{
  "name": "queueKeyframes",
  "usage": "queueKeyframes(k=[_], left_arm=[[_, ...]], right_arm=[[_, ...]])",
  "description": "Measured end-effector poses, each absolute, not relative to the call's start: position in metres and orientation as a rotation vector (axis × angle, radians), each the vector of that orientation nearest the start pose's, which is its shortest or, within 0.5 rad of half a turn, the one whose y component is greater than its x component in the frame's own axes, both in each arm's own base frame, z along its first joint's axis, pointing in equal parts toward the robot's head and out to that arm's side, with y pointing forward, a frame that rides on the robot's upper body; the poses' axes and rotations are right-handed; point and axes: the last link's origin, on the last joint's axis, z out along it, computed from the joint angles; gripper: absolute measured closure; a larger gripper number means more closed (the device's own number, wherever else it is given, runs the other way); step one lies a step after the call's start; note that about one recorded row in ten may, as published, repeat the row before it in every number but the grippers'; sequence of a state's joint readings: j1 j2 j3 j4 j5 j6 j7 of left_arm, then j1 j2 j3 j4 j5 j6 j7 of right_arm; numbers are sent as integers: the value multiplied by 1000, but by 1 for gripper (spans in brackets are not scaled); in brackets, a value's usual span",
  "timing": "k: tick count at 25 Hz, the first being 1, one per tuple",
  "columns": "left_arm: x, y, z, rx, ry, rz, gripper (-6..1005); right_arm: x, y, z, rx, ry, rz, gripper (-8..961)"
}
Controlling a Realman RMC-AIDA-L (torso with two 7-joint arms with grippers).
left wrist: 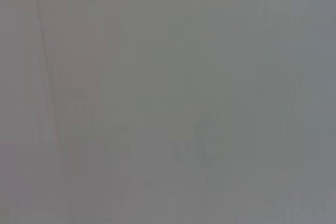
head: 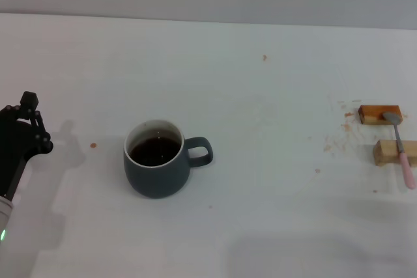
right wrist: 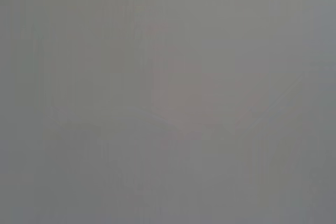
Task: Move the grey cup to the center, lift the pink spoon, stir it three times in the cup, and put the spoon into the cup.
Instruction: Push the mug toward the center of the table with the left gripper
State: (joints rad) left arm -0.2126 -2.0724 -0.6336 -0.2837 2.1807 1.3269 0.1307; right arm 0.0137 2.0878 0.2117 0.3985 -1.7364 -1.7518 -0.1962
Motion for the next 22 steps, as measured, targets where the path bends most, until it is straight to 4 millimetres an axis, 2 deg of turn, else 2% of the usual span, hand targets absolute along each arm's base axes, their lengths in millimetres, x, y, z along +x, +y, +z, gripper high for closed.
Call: queueKeyframes(k=[8,10,12,13,22], left_arm=[[-338,254,-33,-1643,-365,-587,1001],[-332,247,-50,-1736,-356,-595,1001],[-332,247,-50,-1736,-356,-595,1001],[-331,245,-58,-1779,-374,-581,1001],[-327,238,-71,-1839,-400,-585,1001]], right_arm=[[333,152,-18,-1319,381,697,195],[333,148,-17,-1309,383,693,195],[334,145,-17,-1301,384,691,195],[334,145,-16,-1299,384,690,195],[334,137,-15,-1286,381,687,195]])
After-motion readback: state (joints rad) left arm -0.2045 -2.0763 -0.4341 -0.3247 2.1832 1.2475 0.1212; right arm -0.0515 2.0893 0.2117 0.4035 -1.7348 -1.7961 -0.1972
